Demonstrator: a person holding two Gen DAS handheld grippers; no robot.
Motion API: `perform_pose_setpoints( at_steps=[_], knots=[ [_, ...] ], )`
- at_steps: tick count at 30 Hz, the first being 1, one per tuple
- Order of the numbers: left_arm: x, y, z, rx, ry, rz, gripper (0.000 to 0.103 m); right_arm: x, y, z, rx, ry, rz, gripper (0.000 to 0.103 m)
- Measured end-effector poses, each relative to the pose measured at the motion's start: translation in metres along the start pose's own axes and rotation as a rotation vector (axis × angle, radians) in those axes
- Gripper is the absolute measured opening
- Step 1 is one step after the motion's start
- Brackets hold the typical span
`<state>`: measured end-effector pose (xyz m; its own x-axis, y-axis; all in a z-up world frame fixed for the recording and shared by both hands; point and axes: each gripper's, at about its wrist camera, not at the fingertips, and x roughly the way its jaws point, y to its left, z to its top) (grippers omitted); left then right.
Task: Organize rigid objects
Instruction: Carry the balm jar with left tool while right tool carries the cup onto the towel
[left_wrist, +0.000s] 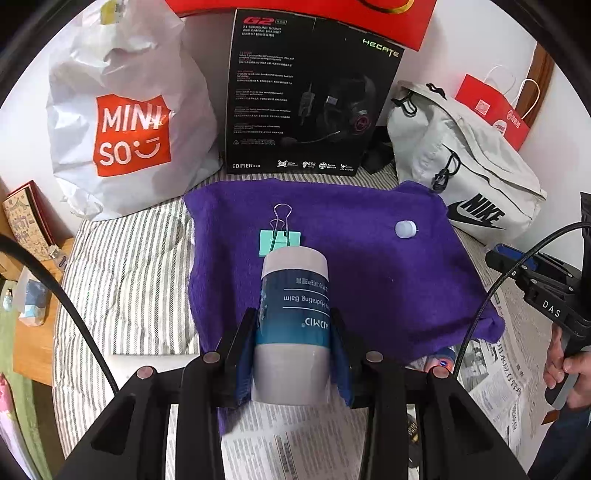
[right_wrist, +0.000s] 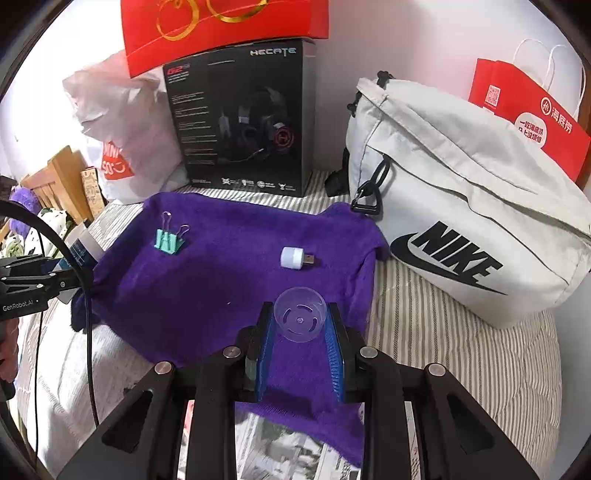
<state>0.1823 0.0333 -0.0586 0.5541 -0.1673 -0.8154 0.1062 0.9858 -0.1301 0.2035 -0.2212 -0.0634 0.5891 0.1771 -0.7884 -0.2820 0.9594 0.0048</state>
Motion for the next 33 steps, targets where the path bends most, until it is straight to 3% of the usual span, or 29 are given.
perform_pose_setpoints(
  at_steps=[15,33],
  knots=[
    [0.046,0.007,0.014,-0.020,0.067,-0.001,0.035,0.076,-0.017,0.009,0.001,0.078,-0.003,0.027],
    [0.081,0.014,0.022,-0.012,0.112,0.017,0.035,0.121,-0.010,0.019,-0.026,0.143,-0.012,0.027]
  ],
)
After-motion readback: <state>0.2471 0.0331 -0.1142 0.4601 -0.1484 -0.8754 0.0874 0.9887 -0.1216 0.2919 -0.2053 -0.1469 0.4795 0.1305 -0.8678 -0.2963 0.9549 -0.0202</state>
